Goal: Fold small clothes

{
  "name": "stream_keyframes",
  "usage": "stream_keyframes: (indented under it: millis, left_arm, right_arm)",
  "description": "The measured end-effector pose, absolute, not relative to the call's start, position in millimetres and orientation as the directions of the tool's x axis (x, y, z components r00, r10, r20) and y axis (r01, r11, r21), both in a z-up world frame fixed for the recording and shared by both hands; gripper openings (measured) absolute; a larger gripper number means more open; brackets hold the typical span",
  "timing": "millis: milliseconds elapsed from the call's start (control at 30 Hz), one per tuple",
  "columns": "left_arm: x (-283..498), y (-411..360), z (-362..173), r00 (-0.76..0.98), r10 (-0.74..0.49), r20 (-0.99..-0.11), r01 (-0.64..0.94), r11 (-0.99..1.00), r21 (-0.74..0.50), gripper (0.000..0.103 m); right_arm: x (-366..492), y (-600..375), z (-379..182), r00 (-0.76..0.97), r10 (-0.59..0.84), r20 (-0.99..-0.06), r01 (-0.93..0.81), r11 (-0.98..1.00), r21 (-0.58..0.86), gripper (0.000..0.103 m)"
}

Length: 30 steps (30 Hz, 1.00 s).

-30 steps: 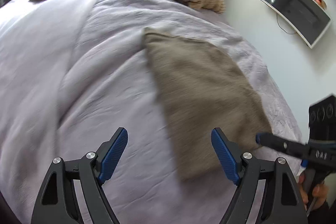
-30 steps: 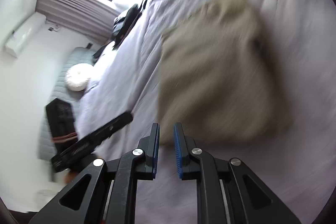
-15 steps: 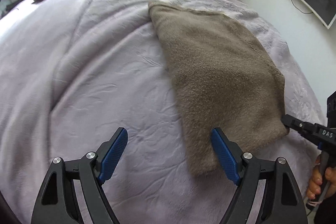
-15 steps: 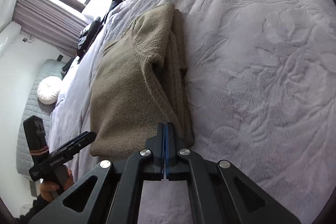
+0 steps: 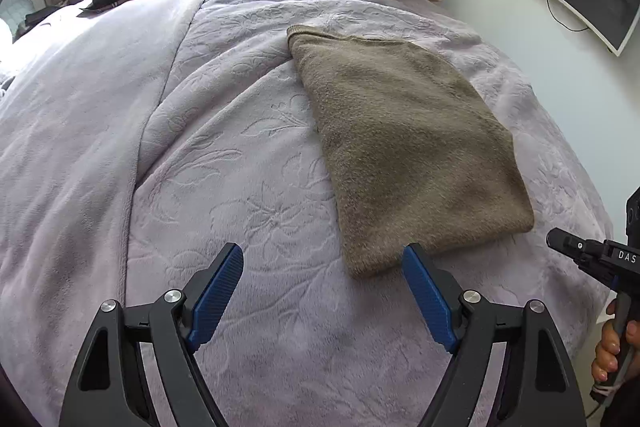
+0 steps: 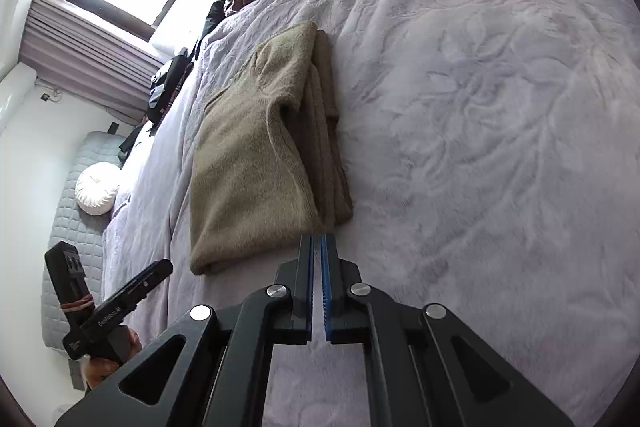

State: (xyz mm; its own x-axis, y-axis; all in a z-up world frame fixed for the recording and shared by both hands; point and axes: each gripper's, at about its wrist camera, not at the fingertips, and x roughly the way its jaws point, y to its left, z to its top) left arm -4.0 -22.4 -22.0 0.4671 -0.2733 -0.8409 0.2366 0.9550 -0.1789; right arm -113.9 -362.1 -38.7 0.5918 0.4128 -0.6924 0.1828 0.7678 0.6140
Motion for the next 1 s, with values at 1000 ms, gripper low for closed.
stream_keyframes:
  millis: [1000]
  left_arm:
    - [-37.3,-34.8,-10.8,0.473,-0.251,-0.845,0.231,0.96,-0.156,0.083]
  right_arm:
    - [-138.4,-353.6,-38.8,0.566,0.453,-0.688,0.167,0.755,0.634,0.005]
